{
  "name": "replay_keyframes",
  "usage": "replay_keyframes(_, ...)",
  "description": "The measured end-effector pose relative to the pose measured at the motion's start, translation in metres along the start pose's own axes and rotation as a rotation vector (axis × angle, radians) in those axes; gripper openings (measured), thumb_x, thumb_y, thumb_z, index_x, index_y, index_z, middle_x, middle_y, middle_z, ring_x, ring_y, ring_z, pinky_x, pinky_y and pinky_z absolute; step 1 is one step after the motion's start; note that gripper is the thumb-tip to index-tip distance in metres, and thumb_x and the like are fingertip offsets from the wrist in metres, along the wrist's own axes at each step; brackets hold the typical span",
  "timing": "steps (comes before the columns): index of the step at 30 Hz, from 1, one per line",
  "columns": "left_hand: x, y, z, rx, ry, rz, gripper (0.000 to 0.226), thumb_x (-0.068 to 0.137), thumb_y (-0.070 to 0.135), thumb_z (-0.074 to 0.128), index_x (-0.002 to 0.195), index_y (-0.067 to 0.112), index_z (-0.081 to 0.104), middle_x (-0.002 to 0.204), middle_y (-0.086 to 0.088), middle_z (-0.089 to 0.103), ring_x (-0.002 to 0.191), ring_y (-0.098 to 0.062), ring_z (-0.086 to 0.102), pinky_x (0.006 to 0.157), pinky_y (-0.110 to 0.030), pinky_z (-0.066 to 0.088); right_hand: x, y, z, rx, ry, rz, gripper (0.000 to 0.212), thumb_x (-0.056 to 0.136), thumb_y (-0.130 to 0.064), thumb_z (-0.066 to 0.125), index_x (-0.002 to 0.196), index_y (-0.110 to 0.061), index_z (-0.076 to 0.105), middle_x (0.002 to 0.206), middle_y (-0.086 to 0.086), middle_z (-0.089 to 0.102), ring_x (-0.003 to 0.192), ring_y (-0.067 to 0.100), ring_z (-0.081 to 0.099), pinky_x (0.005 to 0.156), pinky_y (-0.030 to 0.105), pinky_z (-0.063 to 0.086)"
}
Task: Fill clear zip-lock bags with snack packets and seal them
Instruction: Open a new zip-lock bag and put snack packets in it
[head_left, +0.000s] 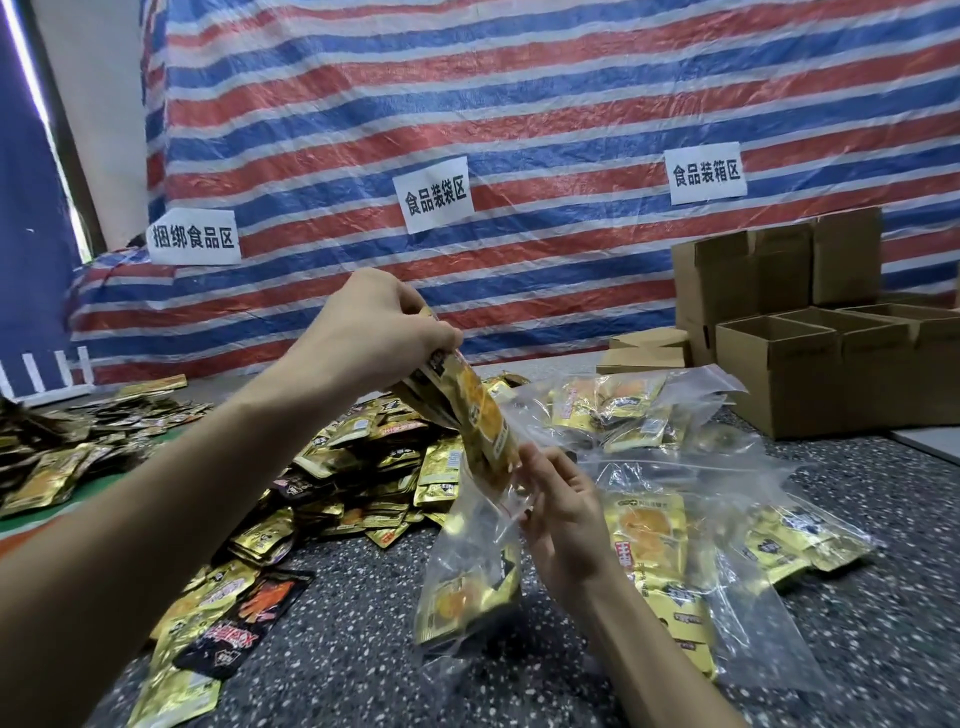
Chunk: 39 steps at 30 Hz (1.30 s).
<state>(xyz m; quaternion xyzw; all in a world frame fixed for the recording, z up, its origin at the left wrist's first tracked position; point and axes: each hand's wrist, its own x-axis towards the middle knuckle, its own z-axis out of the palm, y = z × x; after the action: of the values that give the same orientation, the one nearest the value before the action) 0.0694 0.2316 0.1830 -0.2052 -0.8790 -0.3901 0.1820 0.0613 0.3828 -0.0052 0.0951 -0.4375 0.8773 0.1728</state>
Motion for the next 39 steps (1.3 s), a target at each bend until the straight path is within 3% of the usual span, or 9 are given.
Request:
replay_keyframes(3, 0.001, 0.004, 0.002, 0.198, 0.041, 0.022, 0.02, 0.085, 0.033, 0.071, 0.076, 0.016, 0.07, 0.075, -0.003, 0.071, 0.074, -0.022, 0.068, 0.077, -0.044, 0.06, -0.003, -0.001, 0.001, -0.054, 0.006, -0.063, 0.021, 0.08, -0.033, 0.077, 0.066, -0.021, 0.066, 0.085, 0.006, 0.064, 0.092, 0.026, 0.051, 0.088, 0.049, 0.038)
replay_keyframes(9, -0.009, 0.007, 0.016, 0.44, 0.073, 0.097, 0.016, 0.086, 0.027, 0.062, 0.075, 0.019, 0.055, 0.075, -0.002, 0.062, 0.077, -0.027, 0.063, 0.072, -0.042, 0.054, -0.004, 0.0, 0.001, -0.204, 0.018, -0.167, 0.039, 0.06, -0.06, 0.086, 0.069, -0.025, 0.071, 0.077, -0.003, 0.065, 0.081, 0.011, 0.06, 0.082, 0.029, 0.048)
replay_keyframes(13, -0.01, 0.008, 0.026, 0.315, -0.103, 0.042, 0.014, 0.088, 0.03, 0.065, 0.087, 0.016, 0.063, 0.083, -0.002, 0.066, 0.081, -0.022, 0.065, 0.076, -0.043, 0.059, -0.003, 0.0, 0.002, -0.142, -0.08, -0.181, 0.05, 0.053, -0.058, 0.09, 0.073, -0.015, 0.075, 0.087, 0.003, 0.069, 0.082, 0.01, 0.066, 0.073, 0.017, 0.054)
replay_keyframes(19, -0.003, -0.004, 0.035, 0.341, -0.167, 0.036, 0.014, 0.095, 0.03, 0.06, 0.097, 0.017, 0.061, 0.091, -0.001, 0.064, 0.081, -0.016, 0.061, 0.069, -0.033, 0.055, -0.004, -0.003, 0.006, -0.051, -0.131, -0.112, 0.02, 0.072, -0.029, 0.082, 0.08, -0.01, 0.08, 0.125, 0.012, 0.066, 0.117, 0.029, 0.063, 0.085, 0.03, 0.057)
replay_keyframes(23, -0.004, -0.016, 0.041, 0.362, -0.251, 0.063, 0.015, 0.091, 0.032, 0.068, 0.096, 0.019, 0.063, 0.085, 0.005, 0.06, 0.073, -0.007, 0.056, 0.054, -0.021, 0.046, -0.004, -0.003, 0.007, 0.009, -0.166, -0.079, 0.021, 0.074, -0.026, 0.084, 0.083, -0.009, 0.079, 0.144, 0.024, 0.049, 0.134, 0.039, 0.049, 0.105, 0.06, 0.044)
replay_keyframes(30, -0.006, -0.02, 0.039, 0.473, -0.135, 0.238, 0.017, 0.08, 0.025, 0.08, 0.086, 0.012, 0.071, 0.082, -0.003, 0.066, 0.078, -0.019, 0.064, 0.065, -0.033, 0.057, -0.006, -0.012, 0.008, 0.141, -0.327, -0.038, 0.025, 0.068, -0.03, 0.091, 0.08, -0.012, 0.078, 0.137, 0.016, 0.061, 0.132, 0.027, 0.055, 0.107, 0.052, 0.042)
replay_keyframes(33, -0.01, -0.027, 0.041, 0.497, -0.229, 0.303, 0.03, 0.075, 0.028, 0.085, 0.096, 0.015, 0.067, 0.089, 0.0, 0.065, 0.08, -0.015, 0.062, 0.061, -0.031, 0.057, -0.006, -0.012, 0.007, 0.119, -0.289, -0.04, 0.035, 0.065, -0.034, 0.093, 0.085, -0.009, 0.079, 0.126, 0.016, 0.067, 0.125, 0.029, 0.06, 0.105, 0.05, 0.045)
replay_keyframes(35, -0.013, -0.031, 0.038, 0.487, -0.287, 0.326, 0.029, 0.08, 0.041, 0.078, 0.096, 0.019, 0.065, 0.085, 0.005, 0.063, 0.073, -0.006, 0.059, 0.053, -0.019, 0.049, -0.006, -0.01, 0.007, 0.076, -0.259, -0.057, 0.041, 0.063, -0.037, 0.094, 0.087, -0.008, 0.079, 0.109, 0.013, 0.073, 0.111, 0.026, 0.066, 0.096, 0.04, 0.053)
replay_keyframes(39, -0.026, -0.033, 0.021, 0.371, -0.342, 0.346, 0.039, 0.091, 0.059, 0.05, 0.087, 0.025, 0.069, 0.086, 0.009, 0.069, 0.076, -0.002, 0.064, 0.07, -0.034, 0.058, -0.006, -0.007, 0.006, -0.019, -0.163, -0.09, 0.048, 0.057, -0.045, 0.095, 0.084, -0.008, 0.08, 0.112, 0.018, 0.065, 0.114, 0.031, 0.062, 0.096, 0.038, 0.052)
